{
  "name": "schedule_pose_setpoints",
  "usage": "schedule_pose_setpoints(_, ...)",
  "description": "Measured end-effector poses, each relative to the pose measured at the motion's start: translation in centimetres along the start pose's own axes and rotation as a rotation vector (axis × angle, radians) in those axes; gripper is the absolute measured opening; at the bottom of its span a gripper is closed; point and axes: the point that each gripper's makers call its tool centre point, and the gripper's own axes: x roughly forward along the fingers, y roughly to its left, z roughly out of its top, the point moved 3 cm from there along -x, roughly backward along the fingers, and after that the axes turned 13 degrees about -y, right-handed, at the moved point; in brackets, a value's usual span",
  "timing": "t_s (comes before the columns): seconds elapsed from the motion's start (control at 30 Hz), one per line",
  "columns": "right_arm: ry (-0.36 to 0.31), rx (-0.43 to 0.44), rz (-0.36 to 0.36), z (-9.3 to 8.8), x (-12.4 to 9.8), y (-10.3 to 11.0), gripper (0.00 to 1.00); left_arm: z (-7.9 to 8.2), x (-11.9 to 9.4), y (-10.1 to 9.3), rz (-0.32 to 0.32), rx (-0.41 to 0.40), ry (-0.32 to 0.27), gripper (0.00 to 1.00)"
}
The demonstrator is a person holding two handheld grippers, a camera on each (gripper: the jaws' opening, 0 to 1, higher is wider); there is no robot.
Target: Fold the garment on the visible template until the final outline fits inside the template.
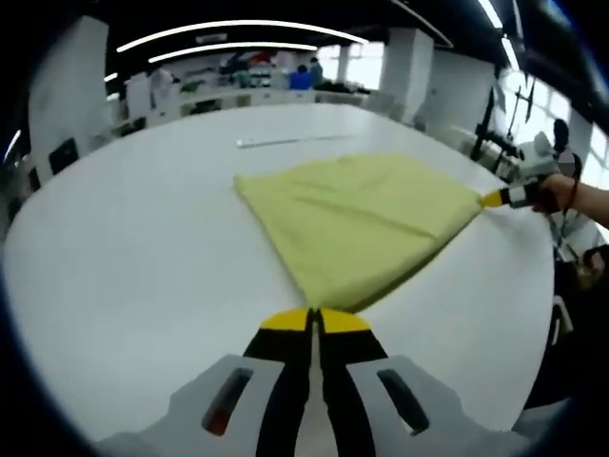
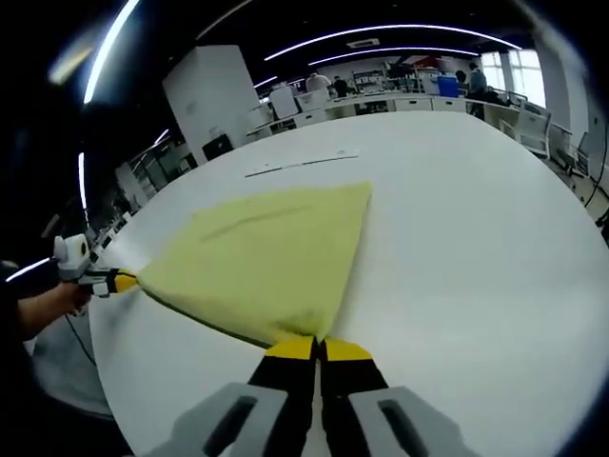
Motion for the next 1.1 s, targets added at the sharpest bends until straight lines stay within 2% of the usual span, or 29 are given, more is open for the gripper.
schedule_pose_setpoints(0.2, 0.007, -0.034, -0.003, -0.1, -0.1, -0.1, 0.0, 0.3, -0.1, 0.3, 0.017, 0.093, 0.031, 0.0)
schedule_pose_setpoints(0.43, 0.01, -0.023, -0.013, -0.1, -0.2, -0.1, 0.0, -0.1, -0.5, 0.5, 0.021, 0.074, 0.044, 0.0)
schedule_pose_setpoints(1.1, 0.046, -0.008, 0.034, -1.1, -1.1, 1.3, 0.0, -0.8, -2.3, 0.4, 0.009, 0.069, 0.046, 0.0)
